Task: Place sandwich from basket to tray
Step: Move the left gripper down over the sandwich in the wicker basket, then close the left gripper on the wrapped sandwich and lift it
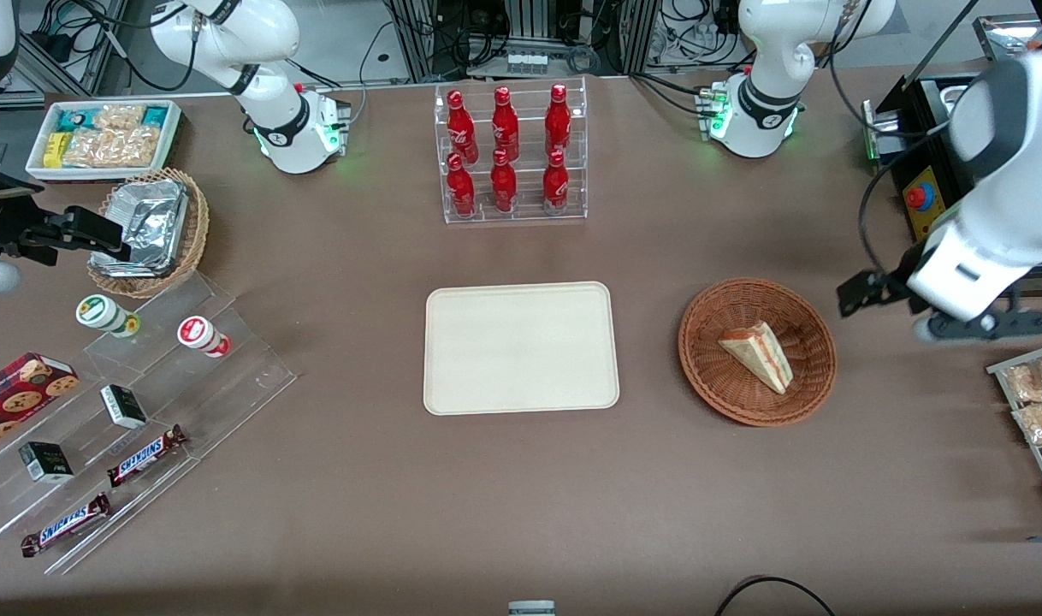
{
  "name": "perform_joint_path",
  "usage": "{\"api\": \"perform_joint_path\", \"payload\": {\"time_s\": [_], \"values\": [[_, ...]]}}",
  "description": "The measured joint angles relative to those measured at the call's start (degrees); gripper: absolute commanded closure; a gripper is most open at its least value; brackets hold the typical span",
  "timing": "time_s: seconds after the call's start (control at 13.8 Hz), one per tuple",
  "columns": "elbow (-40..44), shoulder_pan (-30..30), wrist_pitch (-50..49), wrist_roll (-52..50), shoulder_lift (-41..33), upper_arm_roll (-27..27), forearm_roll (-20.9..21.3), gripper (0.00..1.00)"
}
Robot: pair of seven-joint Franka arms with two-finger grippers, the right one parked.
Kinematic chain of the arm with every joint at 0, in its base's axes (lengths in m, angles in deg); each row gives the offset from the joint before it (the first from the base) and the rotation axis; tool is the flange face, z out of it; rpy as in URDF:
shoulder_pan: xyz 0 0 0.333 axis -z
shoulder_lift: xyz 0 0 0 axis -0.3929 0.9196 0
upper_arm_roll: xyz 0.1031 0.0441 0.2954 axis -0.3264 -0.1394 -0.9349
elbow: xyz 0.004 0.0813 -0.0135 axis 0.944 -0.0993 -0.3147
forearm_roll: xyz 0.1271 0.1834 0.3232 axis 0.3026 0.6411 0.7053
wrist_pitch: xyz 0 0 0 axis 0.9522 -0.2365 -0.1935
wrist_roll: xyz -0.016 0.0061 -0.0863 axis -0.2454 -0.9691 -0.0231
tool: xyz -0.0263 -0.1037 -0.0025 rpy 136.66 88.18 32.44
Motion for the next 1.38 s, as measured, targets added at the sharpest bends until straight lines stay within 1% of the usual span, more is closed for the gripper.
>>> {"api": "perform_joint_path", "payload": {"time_s": [0.15,0.29,0.44,0.58,0.8,1.16,1.24,1.31,1.38], "values": [[-5.8,0.0,7.9,-5.2,0.6,0.1,0.0,0.00],[-10.9,0.0,14.7,-14.2,1.2,0.8,0.0,0.00],[-14.4,0.2,20.3,-24.4,2.5,2.6,0.0,0.00],[-17.3,0.3,24.4,-29.8,3.5,3.9,0.1,0.00],[-20.6,0.3,27.2,-31.8,5.3,4.1,0.1,0.00],[-22.6,0.3,31.6,-33.0,10.1,4.6,0.1,0.00],[-22.8,0.3,32.0,-33.2,10.9,4.6,0.1,0.05],[-22.9,0.3,32.3,-33.3,11.5,4.6,0.1,0.29],[-22.9,0.3,32.4,-33.6,11.8,4.6,0.1,0.56]]}}
